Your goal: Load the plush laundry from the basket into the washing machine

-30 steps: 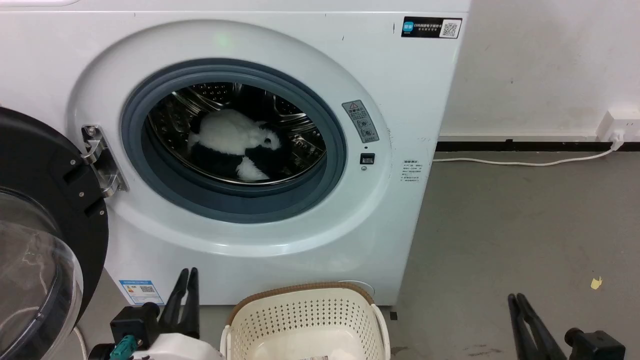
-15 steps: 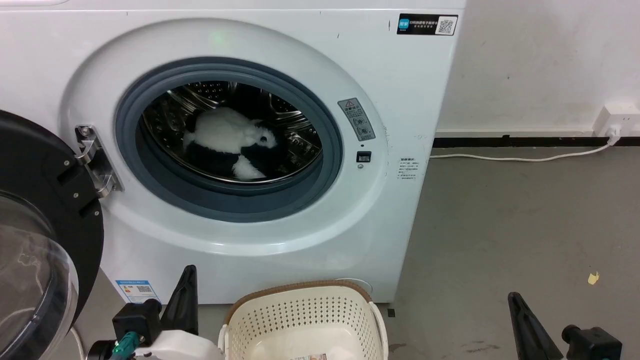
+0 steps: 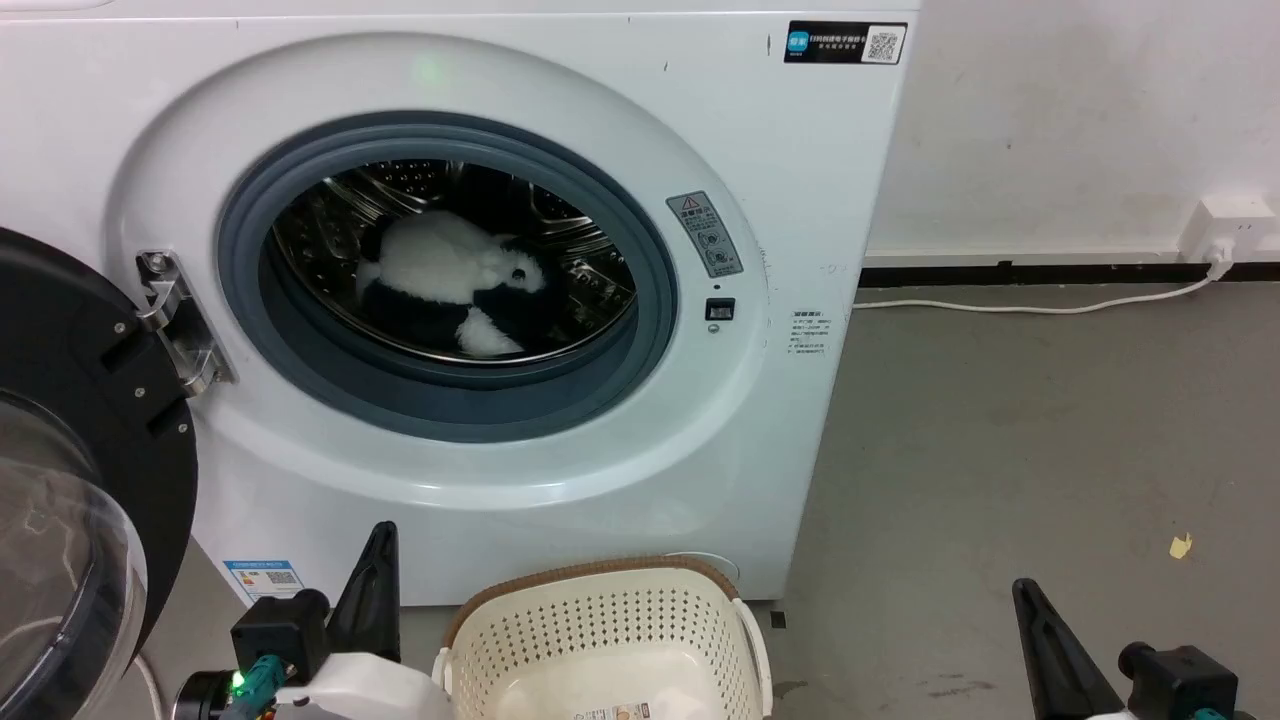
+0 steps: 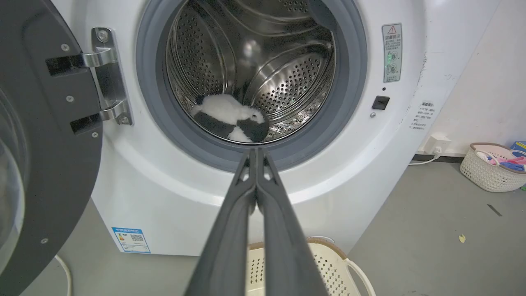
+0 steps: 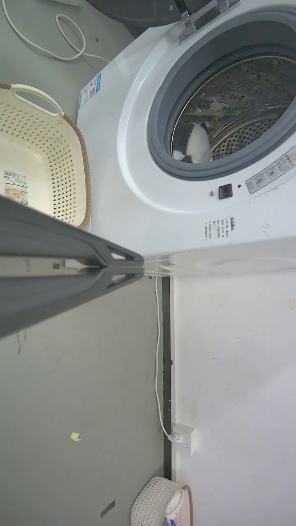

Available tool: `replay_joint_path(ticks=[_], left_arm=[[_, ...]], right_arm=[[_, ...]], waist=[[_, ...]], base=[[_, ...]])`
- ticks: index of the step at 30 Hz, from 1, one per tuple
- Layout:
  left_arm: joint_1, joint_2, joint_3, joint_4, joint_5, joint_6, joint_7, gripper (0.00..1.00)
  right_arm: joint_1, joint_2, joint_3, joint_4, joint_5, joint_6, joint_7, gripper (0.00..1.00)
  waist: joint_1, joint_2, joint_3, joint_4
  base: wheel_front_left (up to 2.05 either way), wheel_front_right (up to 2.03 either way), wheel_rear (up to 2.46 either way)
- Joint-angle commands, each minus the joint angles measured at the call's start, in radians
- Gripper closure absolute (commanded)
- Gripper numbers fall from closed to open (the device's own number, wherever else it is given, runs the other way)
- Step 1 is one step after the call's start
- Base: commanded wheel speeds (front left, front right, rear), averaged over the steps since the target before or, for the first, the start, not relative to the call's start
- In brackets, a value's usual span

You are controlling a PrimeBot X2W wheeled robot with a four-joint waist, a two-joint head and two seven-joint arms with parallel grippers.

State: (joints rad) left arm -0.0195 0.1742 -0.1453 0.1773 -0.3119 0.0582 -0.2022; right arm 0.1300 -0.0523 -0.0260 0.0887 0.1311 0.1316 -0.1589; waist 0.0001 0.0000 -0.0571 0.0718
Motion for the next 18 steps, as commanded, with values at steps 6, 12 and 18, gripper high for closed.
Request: replay_joint_path(ticks=[6, 12, 18], left_arm=[[0.005, -0.010, 0.014, -0.018, 0.028, -0.009, 0.017, 1.00], [0.006, -0.018, 0.022, -0.028, 0.046, -0.012, 0.029, 1.00], [0.007, -0.025, 0.031, -0.039, 0.065, -0.016, 0.041, 1.00]], right_arm=[[-0.028, 0.001, 0.003, -0.011, -0.015, 0.000, 0.014, 1.00], [-0.035, 0.001, 0.005, -0.017, -0.023, 0.000, 0.024, 1.00], [-0.042, 0.001, 0.006, -0.022, -0.030, 0.000, 0.033, 1.00]], waist=[[-0.0001, 0.0000, 0.004, -0.005], [-0.0001, 0.0000, 0.007, -0.009], [-0.0001, 0.0000, 0.011, -0.014]], base=[[0.00, 0.00, 0.00], [0.00, 0.00, 0.00], [0.00, 0.00, 0.00]])
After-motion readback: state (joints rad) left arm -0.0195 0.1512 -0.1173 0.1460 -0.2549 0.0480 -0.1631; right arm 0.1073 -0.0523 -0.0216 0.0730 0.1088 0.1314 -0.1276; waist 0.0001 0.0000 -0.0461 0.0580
